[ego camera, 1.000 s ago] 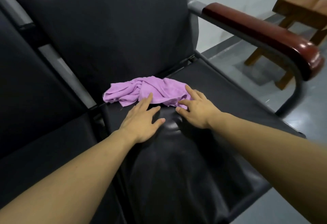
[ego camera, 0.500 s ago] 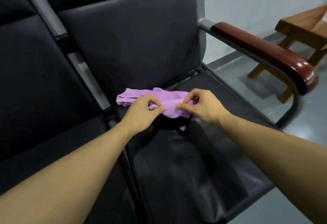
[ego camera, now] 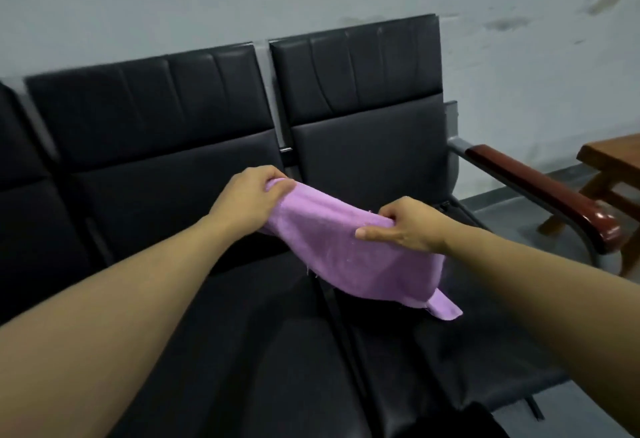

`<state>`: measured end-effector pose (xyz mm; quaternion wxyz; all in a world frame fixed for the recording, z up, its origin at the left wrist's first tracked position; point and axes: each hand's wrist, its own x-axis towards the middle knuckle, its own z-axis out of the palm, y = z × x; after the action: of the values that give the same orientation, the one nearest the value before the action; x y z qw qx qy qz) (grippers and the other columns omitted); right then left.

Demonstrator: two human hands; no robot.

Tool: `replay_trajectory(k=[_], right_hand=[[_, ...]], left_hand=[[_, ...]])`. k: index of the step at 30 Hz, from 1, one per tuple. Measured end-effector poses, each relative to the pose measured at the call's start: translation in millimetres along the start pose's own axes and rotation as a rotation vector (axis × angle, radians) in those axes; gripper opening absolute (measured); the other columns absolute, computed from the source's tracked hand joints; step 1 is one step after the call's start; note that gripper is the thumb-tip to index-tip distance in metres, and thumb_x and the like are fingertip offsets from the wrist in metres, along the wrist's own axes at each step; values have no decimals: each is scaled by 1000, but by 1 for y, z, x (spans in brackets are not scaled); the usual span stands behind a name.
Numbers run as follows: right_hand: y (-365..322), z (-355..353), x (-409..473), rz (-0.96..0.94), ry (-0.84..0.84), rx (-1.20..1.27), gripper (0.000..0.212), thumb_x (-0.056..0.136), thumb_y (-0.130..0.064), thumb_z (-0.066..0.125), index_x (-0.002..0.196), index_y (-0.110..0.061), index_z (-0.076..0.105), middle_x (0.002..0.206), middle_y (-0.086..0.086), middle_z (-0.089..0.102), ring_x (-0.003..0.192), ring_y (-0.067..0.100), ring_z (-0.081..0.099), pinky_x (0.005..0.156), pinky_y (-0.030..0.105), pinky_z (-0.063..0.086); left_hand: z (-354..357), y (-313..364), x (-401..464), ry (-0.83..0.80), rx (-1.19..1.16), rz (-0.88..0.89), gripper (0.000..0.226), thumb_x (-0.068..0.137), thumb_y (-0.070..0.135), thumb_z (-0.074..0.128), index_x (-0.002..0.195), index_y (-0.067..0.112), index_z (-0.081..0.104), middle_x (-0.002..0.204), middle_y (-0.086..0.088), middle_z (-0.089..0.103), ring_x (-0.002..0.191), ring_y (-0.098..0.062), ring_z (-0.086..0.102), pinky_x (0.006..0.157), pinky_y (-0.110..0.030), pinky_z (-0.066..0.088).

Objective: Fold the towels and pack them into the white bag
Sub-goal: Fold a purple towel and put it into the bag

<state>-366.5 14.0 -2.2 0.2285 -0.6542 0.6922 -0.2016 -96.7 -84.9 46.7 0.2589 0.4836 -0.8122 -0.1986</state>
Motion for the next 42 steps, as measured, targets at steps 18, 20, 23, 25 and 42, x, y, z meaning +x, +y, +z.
replay_trajectory(k=[18, 20, 23, 25, 42], right_hand=[[-232, 13, -51, -403, 80, 396, 56, 83, -58, 71, 64, -7, 59, 56, 2, 57, 52, 10, 48, 53, 26, 43], [-248, 21, -55, -437, 65, 392, 58, 86, -58, 67, 57, -9, 54, 52, 2, 48, 49, 7, 41, 51, 19, 38], [-257, 26, -59, -429, 41, 412, 69, 82, -65, 65, 62, 1, 58, 58, 17, 56, 54, 13, 49, 57, 27, 45], [-256, 25, -61, -395, 28, 433, 68, 81, -65, 65, 64, 0, 61, 61, 16, 60, 56, 13, 52, 60, 28, 47], [-247, 58, -67, -314, -242, 511, 80, 80, -75, 64, 85, 5, 69, 77, 15, 67, 69, 18, 55, 67, 33, 47]], left_hand=[[-145, -20, -151, -82, -565, -389, 63, 99, 68, 37, 107, 16, 73, 104, 1, 78, 105, -17, 70, 100, -38, 47], [-133, -2, -155, -154, -713, -321, 63, 97, 68, 42, 105, 15, 74, 99, -3, 77, 98, -18, 71, 98, -36, 52], [-120, 11, -159, -192, -761, -206, 47, 101, 58, 49, 121, 24, 74, 108, -6, 76, 98, -19, 71, 91, -34, 56], [-117, 9, -159, -182, -774, -137, 38, 104, 47, 50, 125, 24, 72, 116, -5, 75, 109, -22, 70, 98, -38, 55], [-148, -21, -193, -306, -1034, -484, 59, 89, 64, 62, 129, 20, 64, 110, -6, 76, 106, -24, 72, 107, -44, 47]])
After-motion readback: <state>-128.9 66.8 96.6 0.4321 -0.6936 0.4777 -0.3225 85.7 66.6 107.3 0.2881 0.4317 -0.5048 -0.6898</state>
